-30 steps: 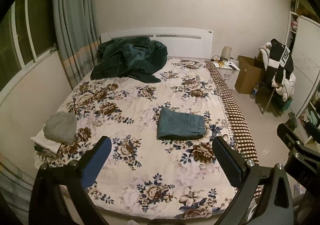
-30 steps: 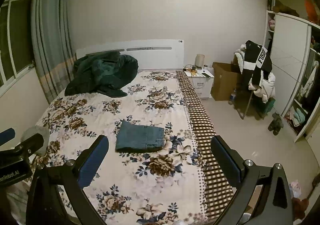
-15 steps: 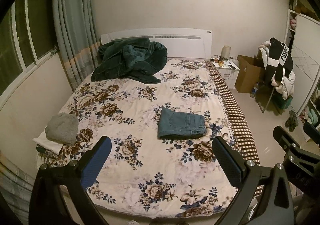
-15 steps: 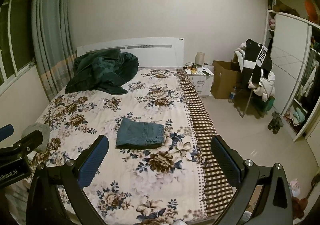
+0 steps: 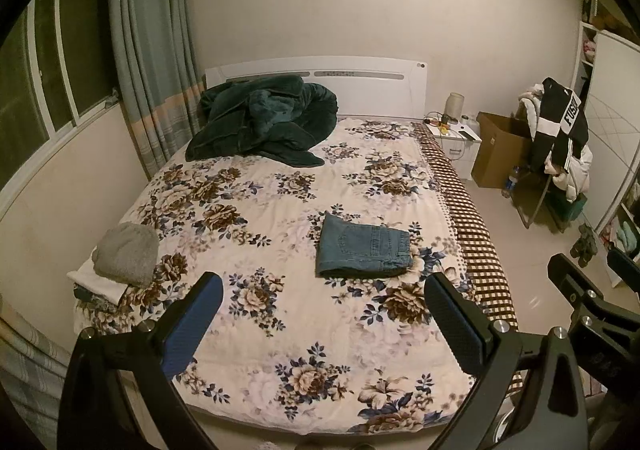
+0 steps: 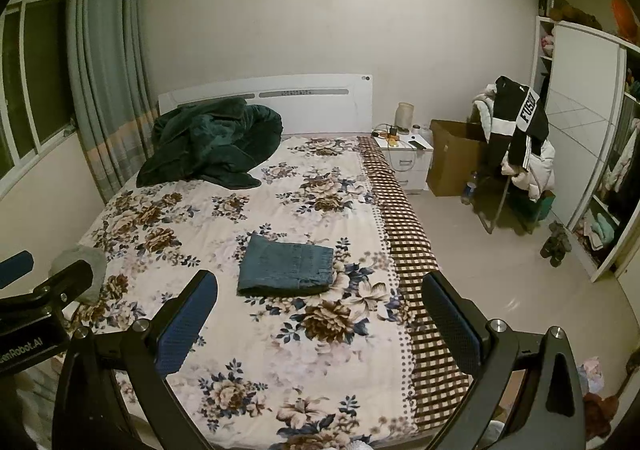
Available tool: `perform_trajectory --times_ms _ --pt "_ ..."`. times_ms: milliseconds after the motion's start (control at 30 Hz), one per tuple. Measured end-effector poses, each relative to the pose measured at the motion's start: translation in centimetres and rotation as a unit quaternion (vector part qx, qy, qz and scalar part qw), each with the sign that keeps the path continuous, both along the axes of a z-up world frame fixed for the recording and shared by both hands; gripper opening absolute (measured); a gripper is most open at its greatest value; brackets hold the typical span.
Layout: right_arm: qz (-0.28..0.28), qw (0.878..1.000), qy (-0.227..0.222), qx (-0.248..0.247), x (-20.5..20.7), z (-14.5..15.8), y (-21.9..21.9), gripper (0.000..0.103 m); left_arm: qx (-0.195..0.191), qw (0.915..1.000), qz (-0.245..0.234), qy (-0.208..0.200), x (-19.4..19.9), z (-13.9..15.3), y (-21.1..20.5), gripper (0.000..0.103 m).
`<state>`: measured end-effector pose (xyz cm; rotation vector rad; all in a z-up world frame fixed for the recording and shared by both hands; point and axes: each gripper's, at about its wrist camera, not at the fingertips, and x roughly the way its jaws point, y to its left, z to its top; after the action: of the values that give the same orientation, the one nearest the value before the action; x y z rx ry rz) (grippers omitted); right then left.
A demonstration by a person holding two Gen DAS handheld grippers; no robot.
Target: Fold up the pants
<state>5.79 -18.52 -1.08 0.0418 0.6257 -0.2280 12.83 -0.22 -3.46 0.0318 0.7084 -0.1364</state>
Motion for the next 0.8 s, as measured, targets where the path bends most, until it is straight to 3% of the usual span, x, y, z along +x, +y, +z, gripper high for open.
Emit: perform_trajectory --times_ms 800 --pt "0.002 1.0 -0.001 0.005 -0.11 -0.17 0.39 0.103 -0.003 1.0 0.001 0.001 -0.35 0.06 0.35 0.103"
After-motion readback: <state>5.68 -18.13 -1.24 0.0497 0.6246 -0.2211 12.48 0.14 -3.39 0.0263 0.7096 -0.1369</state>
